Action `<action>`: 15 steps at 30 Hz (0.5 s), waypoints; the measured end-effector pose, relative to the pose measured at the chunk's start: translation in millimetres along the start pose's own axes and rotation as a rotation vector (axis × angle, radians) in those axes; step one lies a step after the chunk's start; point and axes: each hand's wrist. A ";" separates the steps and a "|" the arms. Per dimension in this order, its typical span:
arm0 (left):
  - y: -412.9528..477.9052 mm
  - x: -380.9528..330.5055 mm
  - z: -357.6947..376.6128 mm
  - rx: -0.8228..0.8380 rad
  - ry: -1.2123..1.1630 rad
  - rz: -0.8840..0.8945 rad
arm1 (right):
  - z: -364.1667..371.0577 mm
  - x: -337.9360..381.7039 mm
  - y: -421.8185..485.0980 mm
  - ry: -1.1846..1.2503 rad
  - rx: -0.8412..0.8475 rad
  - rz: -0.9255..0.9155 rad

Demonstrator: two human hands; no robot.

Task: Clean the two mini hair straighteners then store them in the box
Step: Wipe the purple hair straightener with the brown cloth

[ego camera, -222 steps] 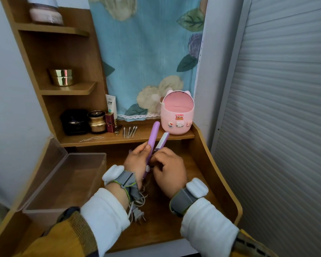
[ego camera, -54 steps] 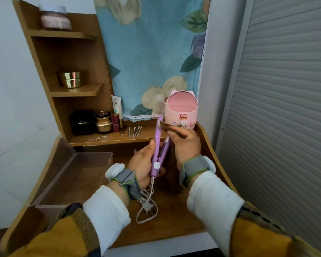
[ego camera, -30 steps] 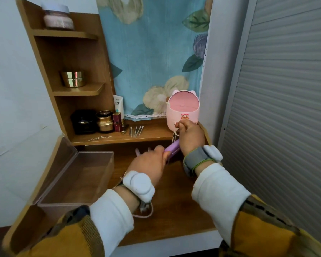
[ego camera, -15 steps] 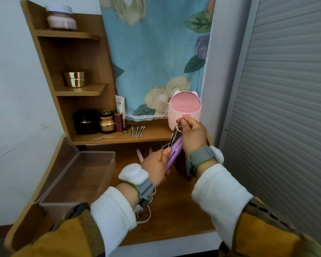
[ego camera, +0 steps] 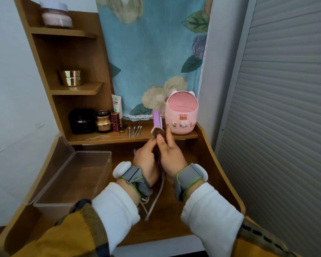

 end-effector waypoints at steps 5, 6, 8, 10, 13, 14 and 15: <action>2.7 -6.3 -2.3 0.071 -0.305 -0.245 | -2.0 -13.2 0.0 0.046 0.002 0.046; 8.1 -4.6 -3.6 0.063 -0.151 -0.167 | -4.2 -16.3 -0.3 0.163 -0.015 0.060; 18.6 -2.8 -6.7 -0.007 0.204 -0.017 | -9.2 -19.9 0.4 0.425 0.001 0.089; 27.8 -6.1 -10.4 -0.021 0.196 -0.041 | -13.6 -19.5 1.6 0.510 0.116 0.081; 35.5 -15.2 -10.8 0.042 0.051 -0.177 | -17.7 -11.7 -2.9 0.407 0.249 0.013; 37.0 -16.7 -10.9 0.044 0.041 -0.202 | -18.9 -10.8 -3.2 0.383 0.230 0.005; 39.0 -16.2 -10.7 0.020 -0.005 -0.215 | -21.2 -8.4 -4.6 0.364 0.190 0.002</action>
Point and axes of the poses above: each hand's wrist, its own y-axis towards the middle knuckle, its own z-axis out of the palm, x = y × z, and after that the axes turned 1 degree about -x, right-handed
